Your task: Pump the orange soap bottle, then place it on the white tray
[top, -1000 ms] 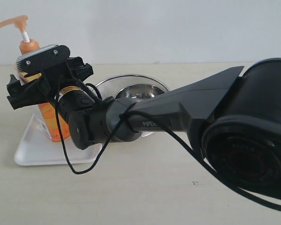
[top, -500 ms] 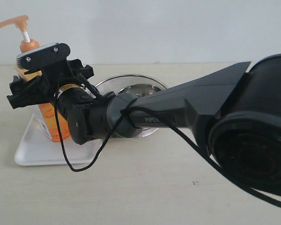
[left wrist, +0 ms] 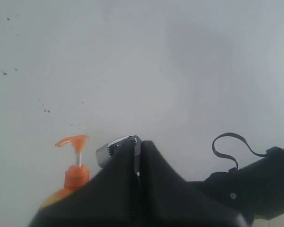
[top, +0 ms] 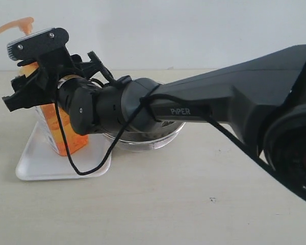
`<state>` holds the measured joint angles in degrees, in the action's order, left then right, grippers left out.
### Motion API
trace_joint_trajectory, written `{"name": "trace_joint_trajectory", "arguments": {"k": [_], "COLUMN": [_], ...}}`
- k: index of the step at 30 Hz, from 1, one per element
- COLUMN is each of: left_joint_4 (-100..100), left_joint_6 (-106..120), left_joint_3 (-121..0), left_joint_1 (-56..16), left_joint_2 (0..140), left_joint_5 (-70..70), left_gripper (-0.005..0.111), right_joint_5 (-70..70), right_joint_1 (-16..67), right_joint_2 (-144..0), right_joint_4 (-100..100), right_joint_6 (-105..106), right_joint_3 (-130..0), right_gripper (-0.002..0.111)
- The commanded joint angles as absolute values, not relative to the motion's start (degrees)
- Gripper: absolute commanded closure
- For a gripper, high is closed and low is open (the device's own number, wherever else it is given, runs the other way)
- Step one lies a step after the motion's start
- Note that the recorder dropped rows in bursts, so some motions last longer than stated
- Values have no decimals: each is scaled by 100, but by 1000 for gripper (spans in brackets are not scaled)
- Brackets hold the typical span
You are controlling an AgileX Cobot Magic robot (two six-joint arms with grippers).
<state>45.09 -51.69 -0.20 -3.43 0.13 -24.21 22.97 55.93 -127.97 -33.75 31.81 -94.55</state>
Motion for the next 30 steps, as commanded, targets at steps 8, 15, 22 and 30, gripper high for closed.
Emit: {"name": "trace_joint_trajectory", "arguments": {"k": [8, 15, 22, 30], "left_joint_4": [4480, 4480, 4480, 4480], "left_joint_6": [-5207, -5207, -5207, -5207], "left_joint_3": [0, 0, 0, 0], "left_joint_1": [-338, -338, -338, -338], "left_joint_2": [0, 0, 0, 0], "left_joint_5": [-2452, -2452, -2452, -2452], "left_gripper": [102, 102, 102, 102], "right_joint_5": [2797, 2376, 2197, 1931], "right_joint_1": [5582, 5582, 5589, 5594], "right_joint_2": [-12417, -11809, -11518, -11323], "right_joint_4": [-3472, -5711, -7515, -9207], "right_joint_6": [3575, 5433, 7081, 8623], "right_joint_3": [-9493, -9493, -9493, -9465], "right_gripper": [4, 4, 41, 108]}}
